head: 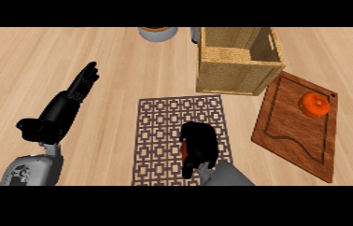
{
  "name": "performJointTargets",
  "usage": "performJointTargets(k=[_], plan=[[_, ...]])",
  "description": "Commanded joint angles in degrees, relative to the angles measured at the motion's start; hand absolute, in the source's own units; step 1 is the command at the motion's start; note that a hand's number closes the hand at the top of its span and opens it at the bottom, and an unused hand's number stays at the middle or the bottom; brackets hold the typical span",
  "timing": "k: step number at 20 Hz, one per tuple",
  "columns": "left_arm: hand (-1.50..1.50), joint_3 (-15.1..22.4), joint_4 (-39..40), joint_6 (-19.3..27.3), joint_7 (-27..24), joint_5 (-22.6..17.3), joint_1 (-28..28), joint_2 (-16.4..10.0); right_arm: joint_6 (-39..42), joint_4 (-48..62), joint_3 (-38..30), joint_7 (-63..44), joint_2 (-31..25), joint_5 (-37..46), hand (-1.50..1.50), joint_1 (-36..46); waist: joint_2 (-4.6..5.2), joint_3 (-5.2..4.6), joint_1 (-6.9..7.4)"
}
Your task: Pick the bell pepper from the placemat and place it in the basket
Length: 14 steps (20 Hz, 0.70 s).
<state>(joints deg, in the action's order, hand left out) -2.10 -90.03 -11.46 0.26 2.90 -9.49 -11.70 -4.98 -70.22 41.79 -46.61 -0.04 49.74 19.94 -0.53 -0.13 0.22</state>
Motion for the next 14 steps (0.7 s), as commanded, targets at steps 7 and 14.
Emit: performJointTargets(k=[7, 14], plan=[[0.0, 0.4, -4.8, -0.3, 4.8, -0.8, 0.0, 1.3, -2.4, 5.1, 4.1, 4.5, -0.2, 9.7, 1.5, -0.4, 0.47, 0.15, -0.01], [0.0, 0.2, -1.8, -1.2, 2.9, -0.2, -2.0, 0.9, 0.6, -1.8, 14.6, 4.9, 0.0, 2.6, 1.5, 4.8, 0.58, 0.16, 0.83]])
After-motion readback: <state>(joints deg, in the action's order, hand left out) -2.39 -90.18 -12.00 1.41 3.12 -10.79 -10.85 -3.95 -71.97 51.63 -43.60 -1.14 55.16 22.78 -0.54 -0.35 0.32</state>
